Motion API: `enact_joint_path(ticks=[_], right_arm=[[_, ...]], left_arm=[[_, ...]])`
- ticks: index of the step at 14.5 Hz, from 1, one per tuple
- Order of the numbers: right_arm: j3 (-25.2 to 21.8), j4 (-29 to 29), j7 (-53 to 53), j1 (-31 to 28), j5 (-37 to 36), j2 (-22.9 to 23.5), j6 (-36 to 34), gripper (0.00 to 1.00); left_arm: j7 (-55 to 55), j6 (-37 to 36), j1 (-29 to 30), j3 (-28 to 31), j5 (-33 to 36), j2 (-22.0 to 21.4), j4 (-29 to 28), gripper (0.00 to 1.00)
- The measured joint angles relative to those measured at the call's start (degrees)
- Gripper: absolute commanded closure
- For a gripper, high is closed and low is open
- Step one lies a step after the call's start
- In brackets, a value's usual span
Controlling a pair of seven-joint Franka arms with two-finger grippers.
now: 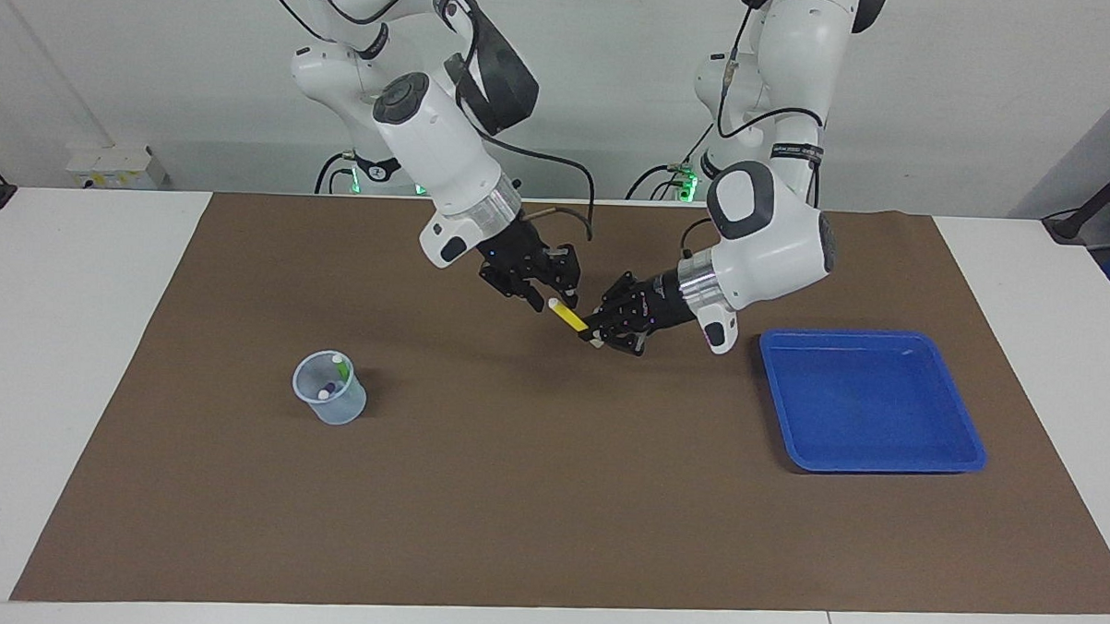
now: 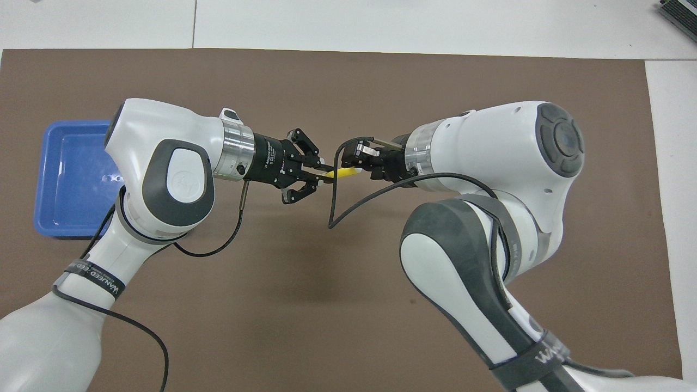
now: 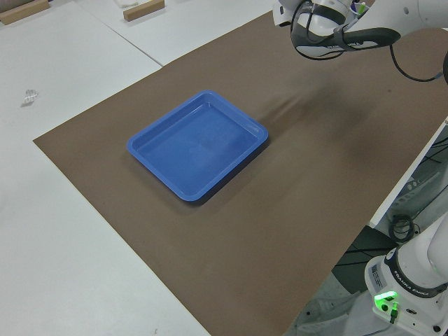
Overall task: Transfer and insert pens with both arms
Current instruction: 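Grasp the yellow pen tip with the right gripper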
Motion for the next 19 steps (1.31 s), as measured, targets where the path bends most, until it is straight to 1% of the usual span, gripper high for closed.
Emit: enact_joint_path(ticks=[1,2,3,6,8,9,10,11,15,16,17,19], right_arm=[[0.00,0.00,0.00,0.00,0.00,0.07,0.00,0.60],[0.00,0.00,-0.01,0.00,0.00,0.15,0.00,0.62],[0.00,0.00,-0.01,0.00,0.00,0.21,0.00,0.62],[0.00,0.00,-0.12,0.00,0.00,0.25,0.00,0.67],[0.00,0.00,-0.22,0.00,0.00,0.25,0.00,0.74],[0.00,0.00,-0.24,0.00,0.00,0.25,0.01,0.83],[0.03,0.06,-0.28,0.03,0.00,0.25,0.09,0.96],[0.18,0.26,-0.28,0.15,0.14,0.23,0.25,1.00],[0.17,0.26,-2.63,0.19,0.10,0.24,0.33,1.00],[0.17,0.26,-2.99,0.19,0.10,0.24,0.35,1.00],[0.17,0.26,-3.15,0.19,0.10,0.24,0.37,1.00],[0.17,0.24,-3.49,0.19,0.10,0.24,0.37,1.00]], left_arm=[[-0.01,0.00,0.00,0.00,0.00,0.00,0.00,1.00],[-0.02,0.01,0.00,0.00,0.00,0.00,-0.02,1.00],[-0.02,0.01,0.00,0.00,0.00,0.00,-0.02,1.00],[-0.03,0.02,0.00,0.00,0.00,0.00,-0.03,1.00],[-0.04,0.02,0.00,0.00,0.00,0.00,-0.04,1.00],[-0.04,0.02,0.00,0.00,0.00,0.00,-0.05,1.00],[-0.04,0.02,-0.01,-0.02,0.00,0.01,-0.08,1.00],[-0.13,0.11,-0.09,-0.10,-0.10,0.02,-0.21,1.00],[-0.16,0.14,-0.09,-0.08,-0.17,-0.04,-0.29,1.00],[-0.22,0.15,-0.09,-0.08,-0.18,-0.04,-0.29,0.90],[-0.29,0.15,-0.09,-0.08,-0.19,-0.04,-0.29,0.57],[-0.32,0.15,-0.09,-0.07,-0.19,-0.07,-0.29,0.12]])
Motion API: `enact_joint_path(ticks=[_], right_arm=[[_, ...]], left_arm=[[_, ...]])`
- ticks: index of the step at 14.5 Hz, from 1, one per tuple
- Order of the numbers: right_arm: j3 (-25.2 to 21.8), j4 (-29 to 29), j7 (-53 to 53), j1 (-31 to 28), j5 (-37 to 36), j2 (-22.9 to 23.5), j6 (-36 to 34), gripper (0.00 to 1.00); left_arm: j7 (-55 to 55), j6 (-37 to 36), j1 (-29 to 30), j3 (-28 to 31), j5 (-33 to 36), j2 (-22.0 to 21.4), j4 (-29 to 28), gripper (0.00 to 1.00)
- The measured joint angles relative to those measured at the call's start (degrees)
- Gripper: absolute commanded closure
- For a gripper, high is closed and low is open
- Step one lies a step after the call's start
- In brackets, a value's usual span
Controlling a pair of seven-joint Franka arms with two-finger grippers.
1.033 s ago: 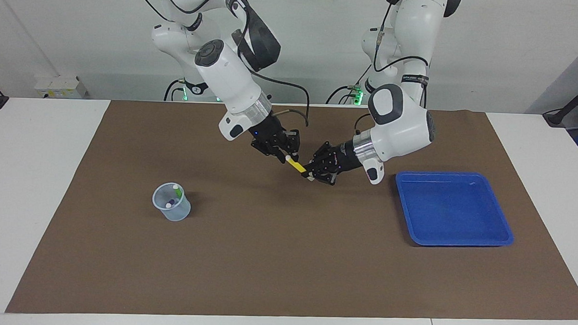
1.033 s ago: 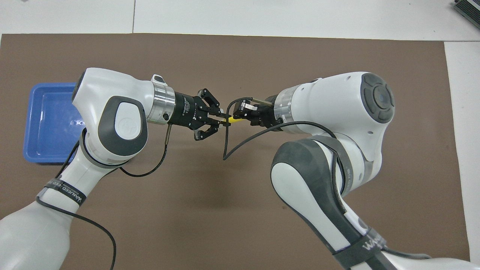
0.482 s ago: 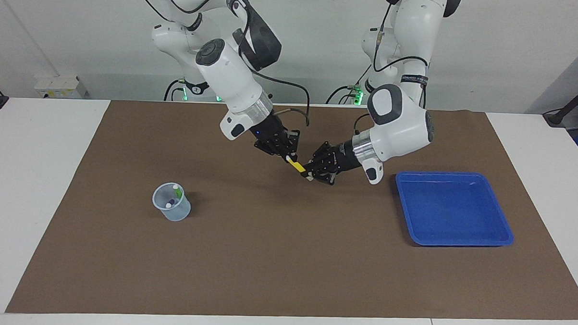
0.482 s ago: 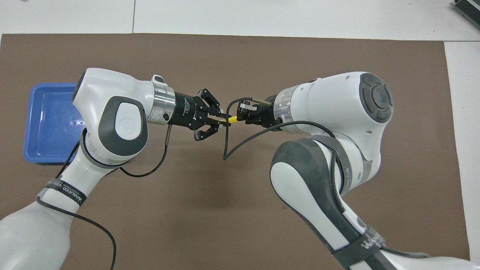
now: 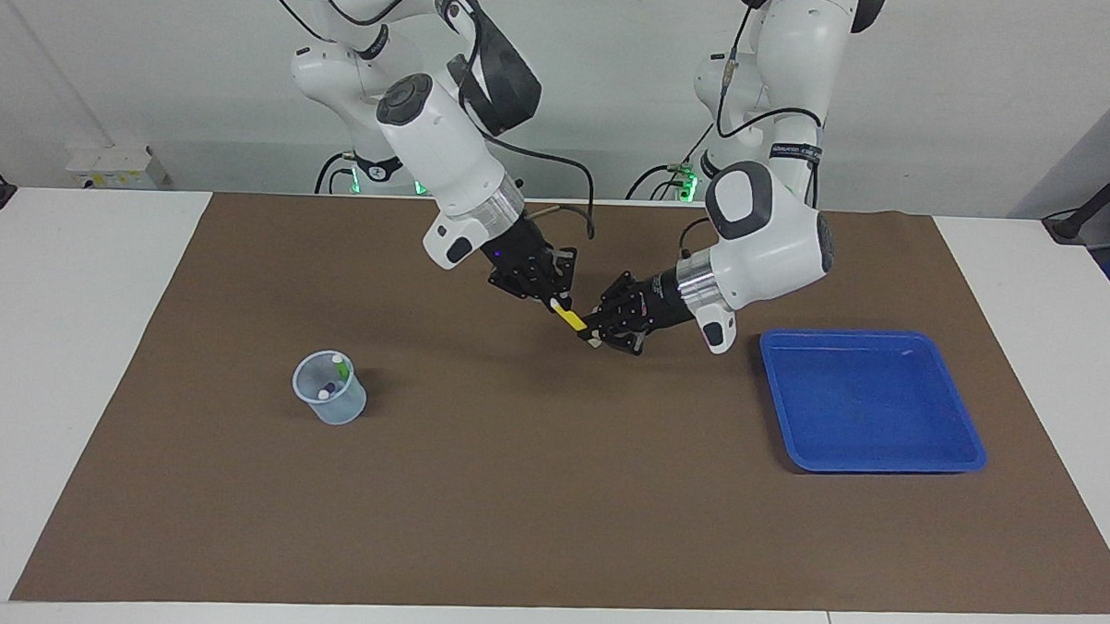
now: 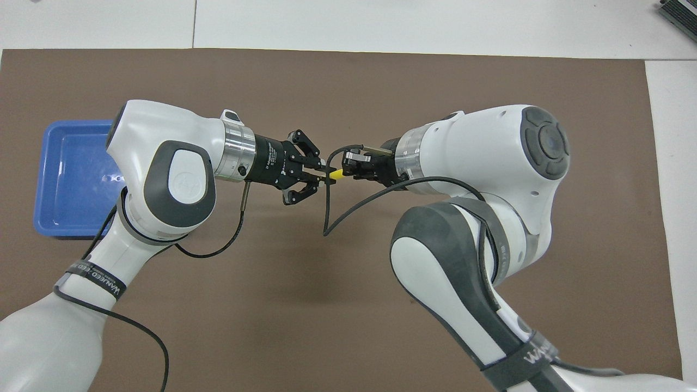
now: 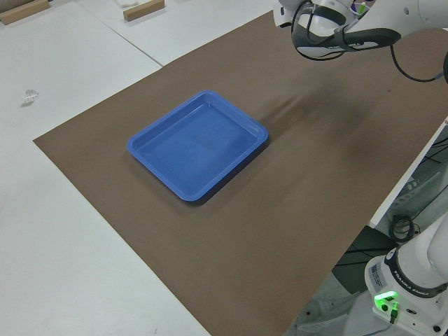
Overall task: Transfer and insert pens with both arms
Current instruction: 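Open the left gripper while the right gripper pulls the yellow pen away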
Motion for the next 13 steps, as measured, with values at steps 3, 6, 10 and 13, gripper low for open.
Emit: enact_joint_path(ticks=[3,6,10,13], right_arm=[[-0.15,-0.02,-1.54,-0.05,0.00,0.06,0.00,1.00],[-0.33,-0.06,-5.17,-0.35,-0.53,0.09,-0.49,1.00],[-0.53,0.36,-7.38,-0.82,-11.24,0.09,-3.76,1.00],[-0.62,1.60,-11.03,-1.84,-16.85,0.05,-7.25,1.00]], left_arm=[[0.00,0.00,0.00,0.12,0.01,-0.21,-0.02,0.00],[0.00,0.00,0.00,0.24,0.01,-0.60,-0.19,0.00],[0.09,0.00,0.37,0.62,5.18,-2.26,-0.43,0.00],[0.06,-0.05,0.25,0.44,14.30,-3.09,-0.60,0.00]])
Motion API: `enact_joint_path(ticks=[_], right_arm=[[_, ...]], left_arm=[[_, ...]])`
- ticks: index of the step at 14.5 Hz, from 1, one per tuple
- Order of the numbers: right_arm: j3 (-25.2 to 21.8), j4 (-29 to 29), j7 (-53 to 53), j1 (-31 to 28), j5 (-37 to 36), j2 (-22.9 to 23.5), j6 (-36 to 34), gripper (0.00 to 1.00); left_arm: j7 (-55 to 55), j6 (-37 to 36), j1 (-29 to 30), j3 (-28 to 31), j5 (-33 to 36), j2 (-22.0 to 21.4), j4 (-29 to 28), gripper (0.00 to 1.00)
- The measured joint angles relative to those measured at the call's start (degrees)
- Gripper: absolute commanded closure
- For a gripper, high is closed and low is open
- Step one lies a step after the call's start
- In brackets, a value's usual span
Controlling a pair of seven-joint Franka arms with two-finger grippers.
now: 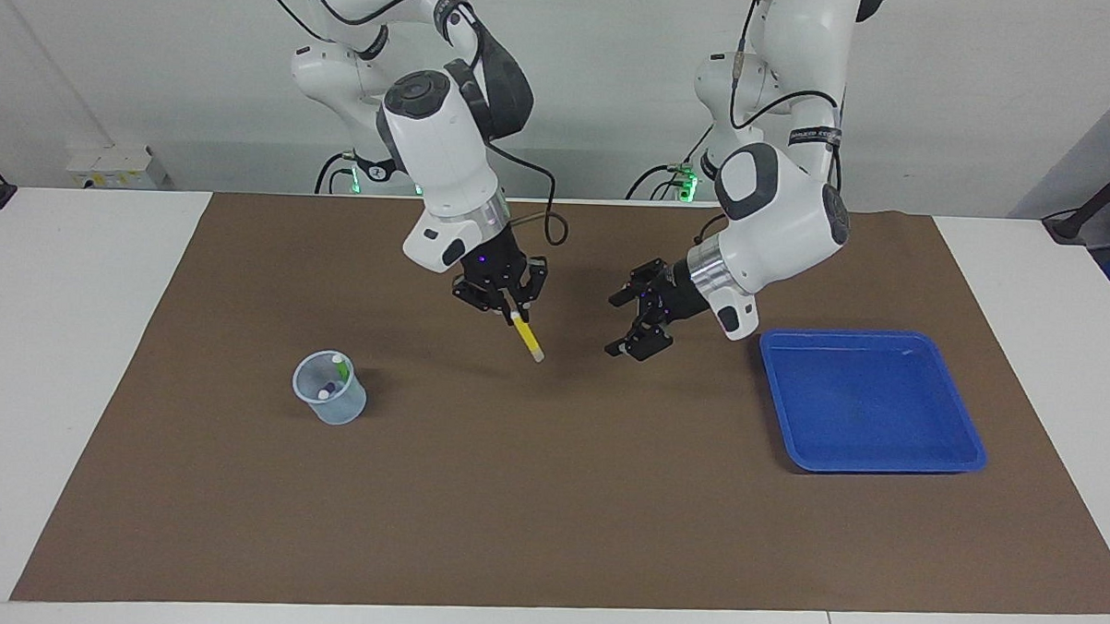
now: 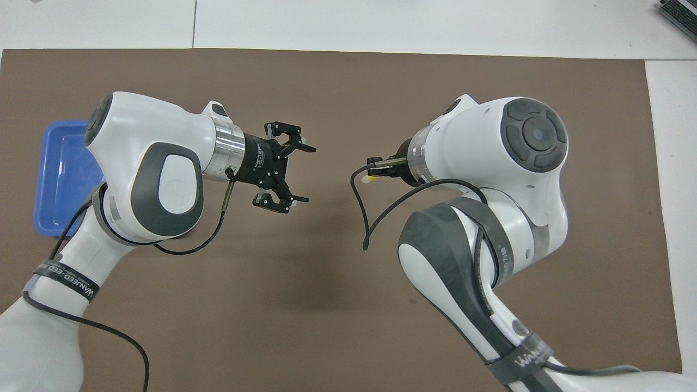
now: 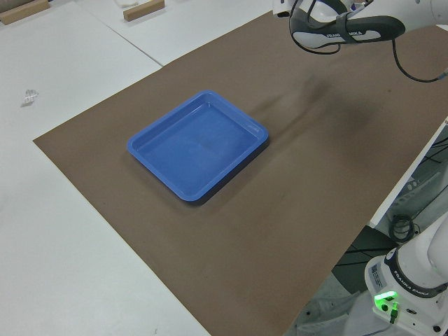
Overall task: Transfer and insert pens with both arms
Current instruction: 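Open the left gripper while the right gripper pulls the yellow pen away, then carry the yellow pen to the cup while the left gripper withdraws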
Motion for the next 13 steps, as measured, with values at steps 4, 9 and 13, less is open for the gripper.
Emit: enact_joint_path(ticks=[4,9,13], right_arm=[[-0.15,1.06,-8.20,-3.18,-6.66,-0.40,-5.16,1.00],[-0.15,3.60,-14.30,-3.92,-11.99,-1.48,-11.20,1.00],[-0.20,6.68,-21.10,-4.64,-17.32,-1.67,-16.02,1.00]], left_arm=[[0.00,-0.01,-0.03,0.09,3.65,-0.02,-0.54,0.00],[0.01,-0.04,0.06,0.21,4.02,-0.15,-1.51,0.00],[0.71,-0.24,0.14,0.30,15.79,-0.77,-1.51,0.00]])
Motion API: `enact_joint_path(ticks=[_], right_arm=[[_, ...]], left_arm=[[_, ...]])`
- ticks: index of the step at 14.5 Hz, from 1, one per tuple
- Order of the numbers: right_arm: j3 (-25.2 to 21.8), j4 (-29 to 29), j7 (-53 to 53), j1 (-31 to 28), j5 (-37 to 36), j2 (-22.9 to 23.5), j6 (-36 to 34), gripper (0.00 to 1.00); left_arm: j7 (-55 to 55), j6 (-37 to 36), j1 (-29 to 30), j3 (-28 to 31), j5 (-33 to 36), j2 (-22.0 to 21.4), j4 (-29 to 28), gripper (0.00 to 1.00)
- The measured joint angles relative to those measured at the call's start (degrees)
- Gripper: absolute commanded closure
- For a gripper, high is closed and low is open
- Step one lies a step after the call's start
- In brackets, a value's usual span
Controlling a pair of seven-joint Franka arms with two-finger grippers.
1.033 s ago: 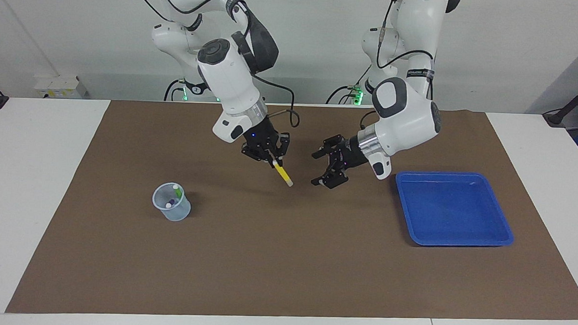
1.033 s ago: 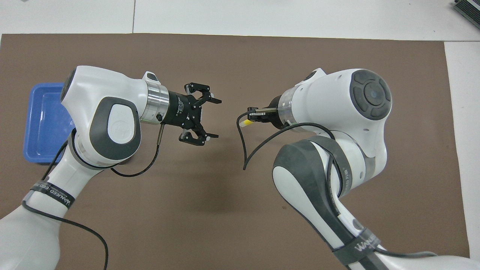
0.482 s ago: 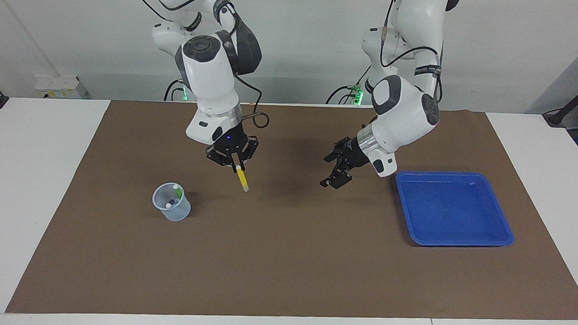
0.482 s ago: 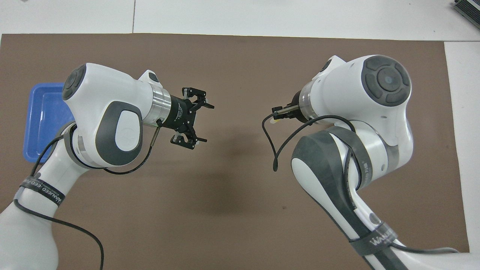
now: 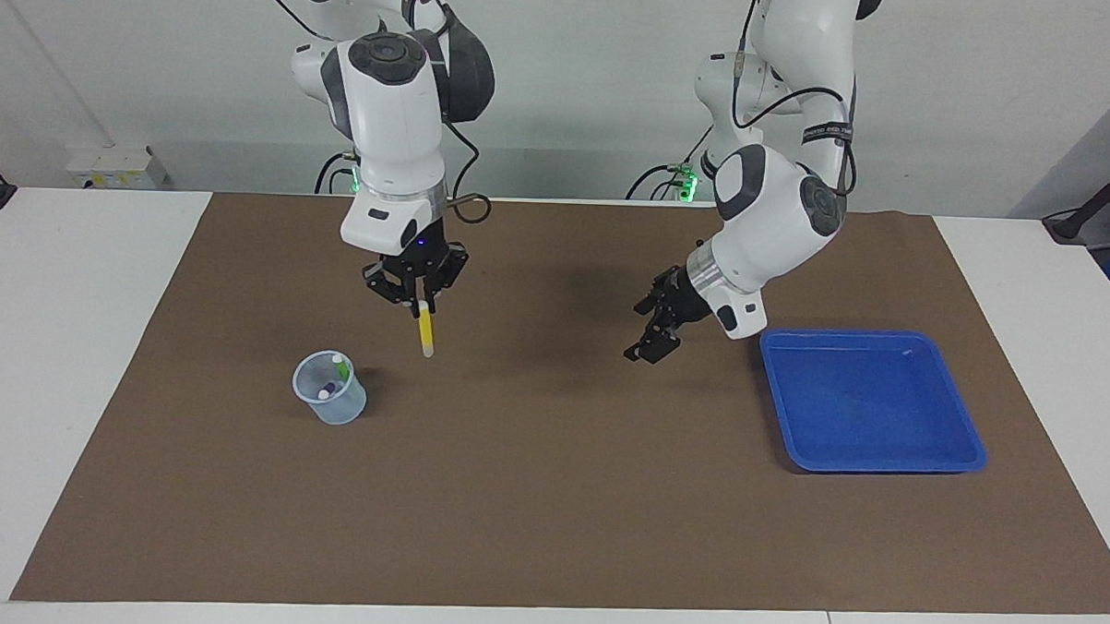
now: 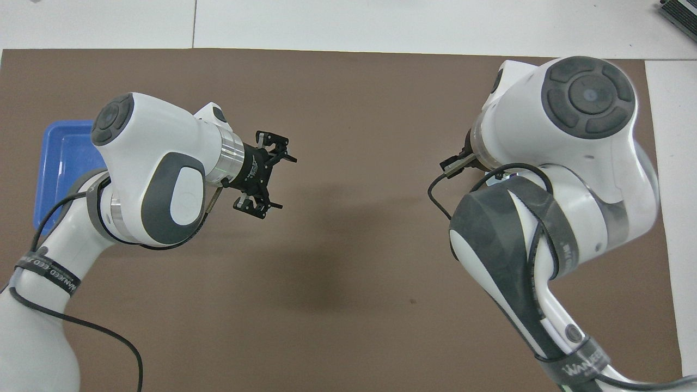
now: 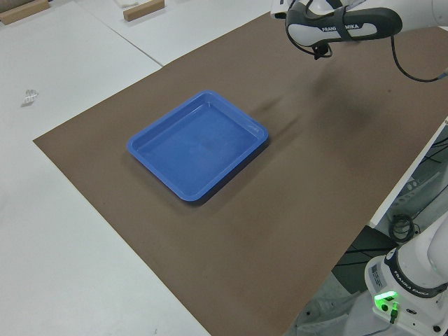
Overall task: Transfer and insert pens with both arms
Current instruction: 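Carry the yellow pen to the cup while the left gripper withdraws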
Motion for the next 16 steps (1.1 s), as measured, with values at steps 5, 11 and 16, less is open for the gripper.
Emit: enact_joint_path(ticks=[5,11,16], right_arm=[[-0.18,2.33,-8.13,-3.80,-0.37,-1.03,-4.41,1.00],[-0.20,2.31,-19.30,-9.42,-0.36,-2.41,-8.72,1.00],[-0.18,-0.35,-22.83,-13.57,1.31,-3.08,-9.31,1.00]], left_arm=[[16.76,-3.17,0.21,0.13,11.62,-2.24,0.22,0.00],[50.39,-6.70,5.42,0.66,17.84,-3.56,0.25,0.00],[63.10,-7.22,5.66,0.39,23.44,-3.95,0.91,0.00]])
